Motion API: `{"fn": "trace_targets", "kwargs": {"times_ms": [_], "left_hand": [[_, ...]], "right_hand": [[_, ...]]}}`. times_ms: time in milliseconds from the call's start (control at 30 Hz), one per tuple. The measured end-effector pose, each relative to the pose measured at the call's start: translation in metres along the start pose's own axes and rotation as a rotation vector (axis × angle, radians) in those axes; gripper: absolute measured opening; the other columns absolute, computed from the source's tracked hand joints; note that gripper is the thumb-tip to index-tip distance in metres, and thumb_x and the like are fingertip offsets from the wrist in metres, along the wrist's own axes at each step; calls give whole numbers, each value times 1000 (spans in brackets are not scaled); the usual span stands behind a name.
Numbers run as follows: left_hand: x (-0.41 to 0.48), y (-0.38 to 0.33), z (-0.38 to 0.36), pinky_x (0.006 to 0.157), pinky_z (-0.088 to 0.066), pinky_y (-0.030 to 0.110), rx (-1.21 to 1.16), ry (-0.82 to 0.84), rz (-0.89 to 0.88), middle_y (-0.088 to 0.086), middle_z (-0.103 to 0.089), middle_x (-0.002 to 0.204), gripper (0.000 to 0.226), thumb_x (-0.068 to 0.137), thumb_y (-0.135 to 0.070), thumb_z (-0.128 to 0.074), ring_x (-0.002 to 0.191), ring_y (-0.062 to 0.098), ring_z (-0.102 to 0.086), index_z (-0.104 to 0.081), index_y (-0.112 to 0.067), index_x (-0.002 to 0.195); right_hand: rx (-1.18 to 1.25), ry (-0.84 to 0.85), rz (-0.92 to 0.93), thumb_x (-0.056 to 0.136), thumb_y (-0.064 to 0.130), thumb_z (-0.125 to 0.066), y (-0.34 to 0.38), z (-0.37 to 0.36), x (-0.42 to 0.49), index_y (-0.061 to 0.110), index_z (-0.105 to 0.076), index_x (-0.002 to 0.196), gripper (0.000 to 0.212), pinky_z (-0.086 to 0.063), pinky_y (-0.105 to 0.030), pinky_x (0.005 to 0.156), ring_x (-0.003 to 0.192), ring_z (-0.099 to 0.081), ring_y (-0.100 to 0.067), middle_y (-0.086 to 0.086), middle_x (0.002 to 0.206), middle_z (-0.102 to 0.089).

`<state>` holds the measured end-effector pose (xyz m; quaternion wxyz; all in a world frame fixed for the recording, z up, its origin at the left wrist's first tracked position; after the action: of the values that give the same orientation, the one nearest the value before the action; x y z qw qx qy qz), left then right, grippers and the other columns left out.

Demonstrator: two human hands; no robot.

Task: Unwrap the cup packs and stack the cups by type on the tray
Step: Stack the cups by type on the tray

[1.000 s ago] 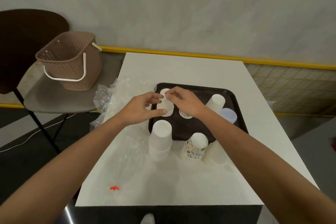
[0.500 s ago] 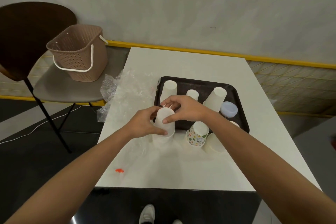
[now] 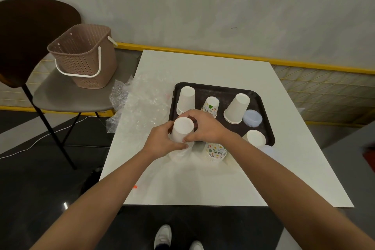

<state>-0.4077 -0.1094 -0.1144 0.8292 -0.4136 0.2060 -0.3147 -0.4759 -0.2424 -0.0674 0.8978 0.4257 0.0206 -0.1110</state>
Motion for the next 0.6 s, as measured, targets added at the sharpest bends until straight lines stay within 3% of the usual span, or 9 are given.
{"fn": "trace_targets", "kwargs": {"times_ms": [433,600], "left_hand": [[1,-13,9,75,-45,22,76,-24,-35,-3,-70,106,64,59,-33,-87,95,15,-63,-63,-18,116],[6,-22,16,75,-45,20,88,-41,-53,-2,-70,108,64,59,-34,-86,94,13,-64,-63,-17,117]], "right_hand": [[-7,-34,41,60,10,-82,-1,7,3,23,-61,110,56,-50,-38,92,104,-59,-14,6,109,-58],[33,-34,69,62,8,-81,5,18,7,21,-61,112,56,-52,-24,86,104,-57,-9,6,111,-58]]}}
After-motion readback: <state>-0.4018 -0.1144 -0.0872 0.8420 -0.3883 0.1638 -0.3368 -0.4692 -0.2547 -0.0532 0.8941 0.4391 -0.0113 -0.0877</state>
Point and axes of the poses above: each hand's wrist, its own x-axis towards the middle knuckle, its own z-axis out of the back of the hand, y = z × x, the point moved 3 cm from there along x, towards the middle knuckle
